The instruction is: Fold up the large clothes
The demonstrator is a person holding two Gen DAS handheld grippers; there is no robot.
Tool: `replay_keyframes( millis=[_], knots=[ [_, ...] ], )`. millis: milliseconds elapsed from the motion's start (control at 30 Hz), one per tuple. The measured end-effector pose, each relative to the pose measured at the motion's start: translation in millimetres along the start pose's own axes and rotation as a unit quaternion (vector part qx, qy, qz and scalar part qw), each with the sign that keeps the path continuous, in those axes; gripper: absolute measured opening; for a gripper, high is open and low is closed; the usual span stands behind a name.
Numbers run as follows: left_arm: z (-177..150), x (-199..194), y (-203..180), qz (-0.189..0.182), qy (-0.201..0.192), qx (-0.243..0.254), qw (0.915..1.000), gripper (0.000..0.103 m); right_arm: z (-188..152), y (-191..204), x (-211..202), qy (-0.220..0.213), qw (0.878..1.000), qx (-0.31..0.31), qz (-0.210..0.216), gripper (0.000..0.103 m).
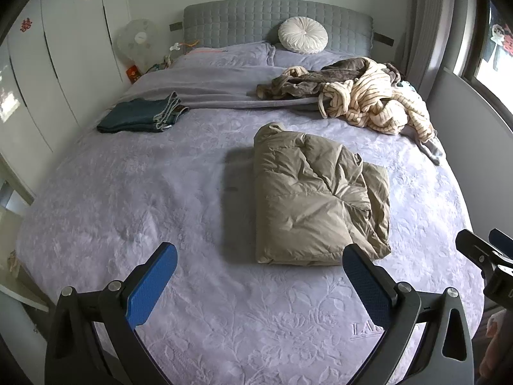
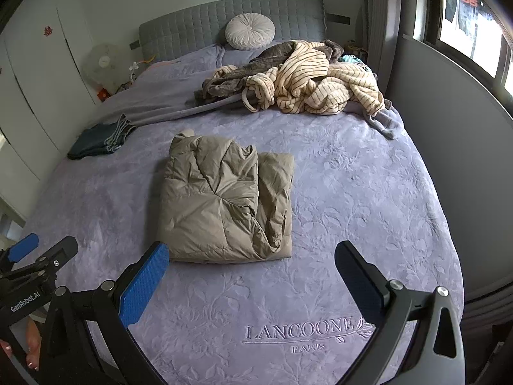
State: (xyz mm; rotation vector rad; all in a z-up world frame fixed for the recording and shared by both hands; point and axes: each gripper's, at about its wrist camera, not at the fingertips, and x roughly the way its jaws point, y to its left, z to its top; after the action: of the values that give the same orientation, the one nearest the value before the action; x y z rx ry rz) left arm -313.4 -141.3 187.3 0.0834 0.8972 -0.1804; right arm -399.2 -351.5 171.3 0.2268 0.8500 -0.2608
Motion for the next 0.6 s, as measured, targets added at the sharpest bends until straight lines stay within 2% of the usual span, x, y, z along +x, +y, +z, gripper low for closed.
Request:
replay_keyframes(
  millis=[600],
  knots=[
    [1.9,1.5,2.0,-0.001,0.0,0.002,1.0,0.103,-0.4,2.6,-1.2,0.0,1.0,0.001,-0.003,0.103]
  ],
)
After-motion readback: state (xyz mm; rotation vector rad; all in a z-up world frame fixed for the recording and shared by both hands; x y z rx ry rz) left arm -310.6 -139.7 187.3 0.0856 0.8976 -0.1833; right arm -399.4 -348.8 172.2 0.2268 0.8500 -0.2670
